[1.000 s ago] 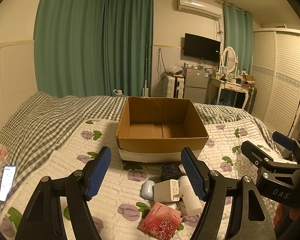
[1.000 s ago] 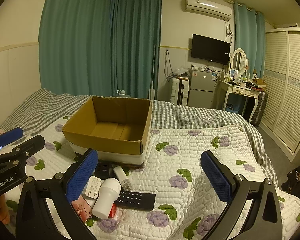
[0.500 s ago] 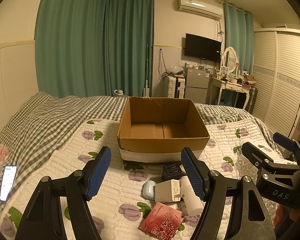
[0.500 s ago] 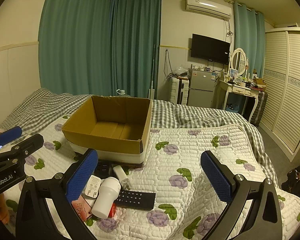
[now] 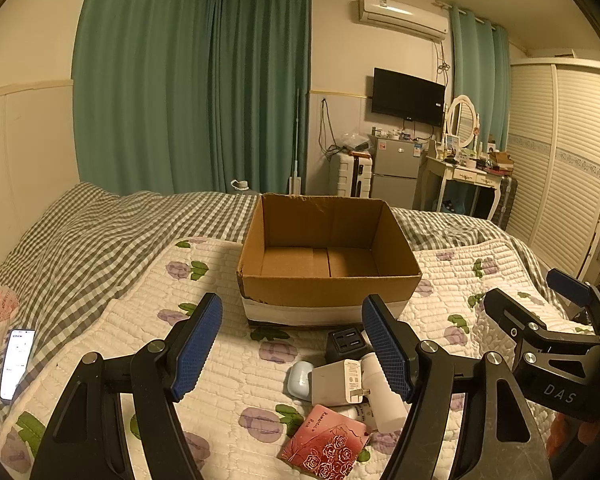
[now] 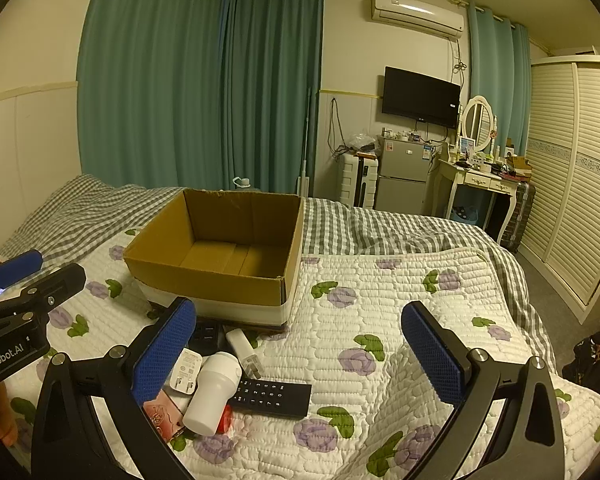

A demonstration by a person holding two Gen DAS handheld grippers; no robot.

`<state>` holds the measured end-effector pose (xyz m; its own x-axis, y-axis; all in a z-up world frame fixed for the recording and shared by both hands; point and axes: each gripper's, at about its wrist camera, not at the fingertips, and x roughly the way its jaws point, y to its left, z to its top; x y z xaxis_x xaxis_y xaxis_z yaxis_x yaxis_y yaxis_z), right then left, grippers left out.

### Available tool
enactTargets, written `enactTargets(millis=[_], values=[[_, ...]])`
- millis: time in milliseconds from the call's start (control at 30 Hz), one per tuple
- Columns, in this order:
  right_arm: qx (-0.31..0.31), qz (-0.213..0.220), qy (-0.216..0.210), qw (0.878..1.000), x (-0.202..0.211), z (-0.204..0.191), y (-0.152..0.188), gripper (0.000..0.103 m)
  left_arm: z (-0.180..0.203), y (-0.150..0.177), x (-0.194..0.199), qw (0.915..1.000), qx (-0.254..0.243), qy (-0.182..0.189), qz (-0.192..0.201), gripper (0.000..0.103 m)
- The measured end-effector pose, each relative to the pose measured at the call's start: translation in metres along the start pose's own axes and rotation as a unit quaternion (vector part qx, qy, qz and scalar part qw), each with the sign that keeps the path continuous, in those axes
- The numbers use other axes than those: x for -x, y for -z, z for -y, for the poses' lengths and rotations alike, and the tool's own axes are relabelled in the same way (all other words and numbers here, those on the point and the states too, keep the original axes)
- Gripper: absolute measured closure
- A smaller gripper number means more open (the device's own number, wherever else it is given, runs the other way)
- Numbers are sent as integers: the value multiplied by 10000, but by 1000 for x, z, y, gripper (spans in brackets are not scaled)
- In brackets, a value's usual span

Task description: Organize rigid objects

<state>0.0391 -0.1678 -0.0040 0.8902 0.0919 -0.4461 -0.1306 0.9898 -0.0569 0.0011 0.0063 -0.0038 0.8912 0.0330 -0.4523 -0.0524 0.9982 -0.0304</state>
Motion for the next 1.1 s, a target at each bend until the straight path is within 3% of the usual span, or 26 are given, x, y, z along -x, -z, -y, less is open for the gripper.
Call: enactTargets(millis=[733,900,1100], values=[[67,-80,-68,9999,4,2,5,0,3,-1,7,10000,-77,-42,20,28],[125,-399,-32,9991,-6,6,18,0,5,15,-10,9992,-123,-23,-391,28],[211,-913,-59,9956,-28,9,39,0,11,58,-47,9908,-214,148,-1331,28]])
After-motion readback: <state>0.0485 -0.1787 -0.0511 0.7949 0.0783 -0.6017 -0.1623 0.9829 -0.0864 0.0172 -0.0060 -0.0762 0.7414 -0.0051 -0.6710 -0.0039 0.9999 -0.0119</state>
